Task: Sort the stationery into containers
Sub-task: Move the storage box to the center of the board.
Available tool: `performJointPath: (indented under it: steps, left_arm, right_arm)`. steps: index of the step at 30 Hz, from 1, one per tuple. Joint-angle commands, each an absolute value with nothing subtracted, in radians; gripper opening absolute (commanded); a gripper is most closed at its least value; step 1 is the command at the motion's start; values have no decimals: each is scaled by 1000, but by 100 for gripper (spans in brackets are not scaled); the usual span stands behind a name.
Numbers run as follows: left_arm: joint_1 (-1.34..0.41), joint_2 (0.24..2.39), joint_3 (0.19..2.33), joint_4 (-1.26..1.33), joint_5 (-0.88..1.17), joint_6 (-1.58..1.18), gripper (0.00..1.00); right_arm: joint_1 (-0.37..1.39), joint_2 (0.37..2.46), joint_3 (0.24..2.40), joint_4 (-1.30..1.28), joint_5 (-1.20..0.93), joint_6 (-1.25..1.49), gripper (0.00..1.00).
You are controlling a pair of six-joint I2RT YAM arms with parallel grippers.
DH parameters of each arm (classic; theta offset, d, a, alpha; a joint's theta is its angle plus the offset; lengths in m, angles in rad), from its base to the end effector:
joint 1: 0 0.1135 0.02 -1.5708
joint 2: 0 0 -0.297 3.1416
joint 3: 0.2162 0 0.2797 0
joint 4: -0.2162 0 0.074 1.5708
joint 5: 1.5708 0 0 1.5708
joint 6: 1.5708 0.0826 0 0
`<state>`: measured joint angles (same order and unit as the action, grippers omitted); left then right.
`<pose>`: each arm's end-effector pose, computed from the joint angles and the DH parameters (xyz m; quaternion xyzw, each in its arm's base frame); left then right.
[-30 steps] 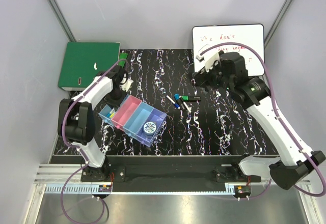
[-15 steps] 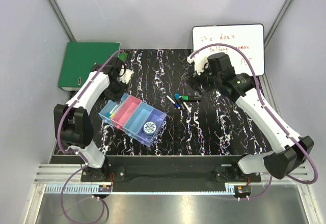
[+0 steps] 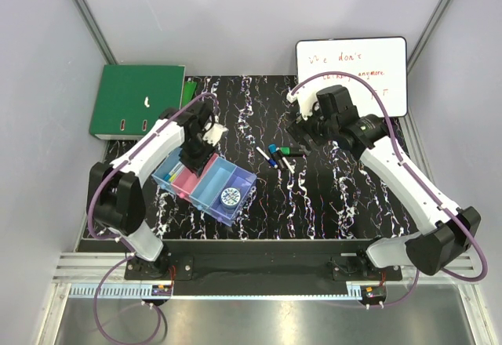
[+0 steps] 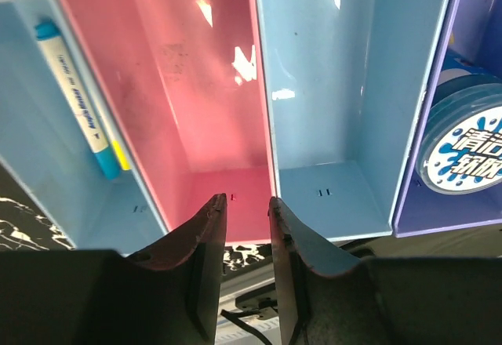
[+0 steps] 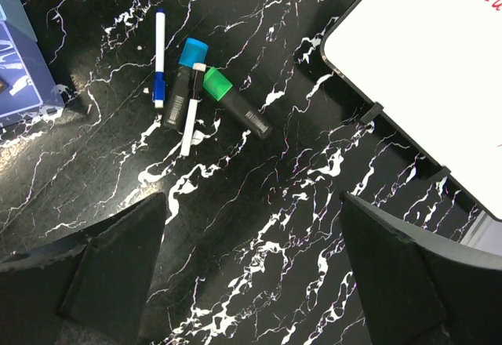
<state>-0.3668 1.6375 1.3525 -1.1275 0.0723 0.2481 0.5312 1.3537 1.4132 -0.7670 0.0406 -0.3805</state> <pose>0.3185 -0.1288 0.2362 0.3042 0.9486 -0.0407 0.0767 0.2984 0.1714 0.3779 -0.3921 0.8191 0.0131 0.4185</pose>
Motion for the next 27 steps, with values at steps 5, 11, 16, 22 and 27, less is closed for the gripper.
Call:
performJointPath:
  steps: [5, 11, 16, 22, 27]
  left_arm:
    - [-386, 1641, 1312, -1100, 117, 204, 33]
    - [-423, 1667, 1292, -1071, 137, 193, 33]
    - [-431, 1692, 1290, -1058, 144, 183, 33]
    - [-431, 1735, 1302, -1034, 108, 184, 33]
    - [-431, 1733, 1339, -1035, 100, 181, 33]
  right_arm:
    - [540, 1325, 1443, -727, 66, -377, 99]
    - [541, 1310, 1442, -721, 75, -373, 99]
    - [541, 1302, 1448, -719, 77, -373, 99]
    - [541, 1292, 1453, -719, 71, -364, 99]
    - [541, 1287, 1444, -719, 75, -368, 99]
